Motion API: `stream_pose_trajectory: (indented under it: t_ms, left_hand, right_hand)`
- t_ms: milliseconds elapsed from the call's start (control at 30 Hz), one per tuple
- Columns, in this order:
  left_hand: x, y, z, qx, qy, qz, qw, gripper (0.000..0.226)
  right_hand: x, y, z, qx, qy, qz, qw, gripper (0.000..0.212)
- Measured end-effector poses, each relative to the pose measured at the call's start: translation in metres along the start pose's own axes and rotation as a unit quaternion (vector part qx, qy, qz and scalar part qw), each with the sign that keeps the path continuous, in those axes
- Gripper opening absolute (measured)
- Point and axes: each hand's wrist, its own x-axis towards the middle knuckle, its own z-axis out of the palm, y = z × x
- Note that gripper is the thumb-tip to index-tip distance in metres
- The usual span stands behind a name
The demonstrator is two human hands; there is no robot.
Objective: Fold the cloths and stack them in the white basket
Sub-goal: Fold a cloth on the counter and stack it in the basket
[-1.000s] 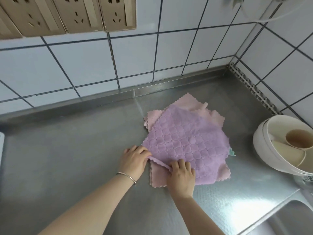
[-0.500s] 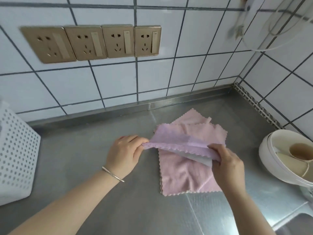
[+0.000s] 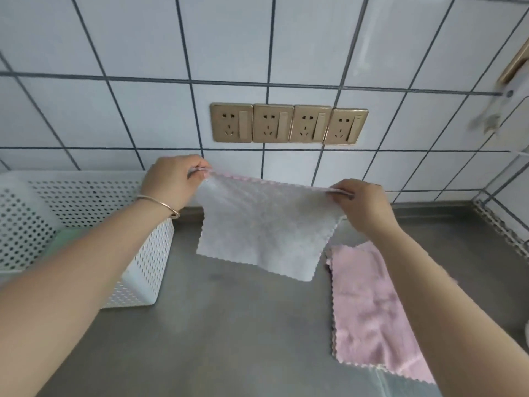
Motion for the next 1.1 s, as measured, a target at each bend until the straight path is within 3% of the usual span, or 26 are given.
stream_pose_trajectory:
  t_ms: [100,200,267,367,467,633,767,867,1100]
  left_hand:
    - [-0.032,-0.014,-0.03,0.009,0.021,0.023,0.999,0.015]
    - [-0.084,-0.038,-0.034,0.052,-0.003,0.051,0.997,0.016]
    - [-0.122,-0.048,-0.022,0.063,-0.058,0.062,0.994,0.024]
    - [-0.179,-0.063,0.013,0.089,-0.162,0.076,0.98,0.005]
    - [-0.225,-0.078,0.051,0.106,-0.234,0.072,0.964,0.036]
    - [-0.277,-0.089,0.085,0.102,-0.306,0.069,0.944,0.043]
    - [-0.303,-0.091,0.088,0.075,-0.323,0.055,0.942,0.028]
    - [-0.321,-0.099,0.091,0.05,-0.303,0.044,0.951,0.005]
    - [-0.326,-0.103,0.1,0.038,-0.282,0.02,0.958,0.012]
  right_hand:
    - [-0.025,-0.021,0.002,0.059,0.031,-0.044,0.997,0.006]
    - [-0.058,-0.014,0.025,0.051,-0.001,-0.101,0.994,0.006]
    - [-0.076,0.005,0.048,0.025,-0.053,-0.106,0.993,0.011]
    - [-0.107,0.038,0.09,-0.013,-0.135,-0.087,0.987,0.016]
    - [-0.141,0.061,0.129,-0.062,-0.216,-0.032,0.974,0.017]
    - [-0.185,0.085,0.159,-0.118,-0.303,-0.013,0.945,0.022]
    - [-0.209,0.096,0.167,-0.129,-0.305,0.003,0.944,0.023]
    - [-0.224,0.104,0.172,-0.112,-0.287,0.025,0.951,0.025]
    - [-0.238,0.113,0.178,-0.101,-0.231,-0.028,0.967,0.018]
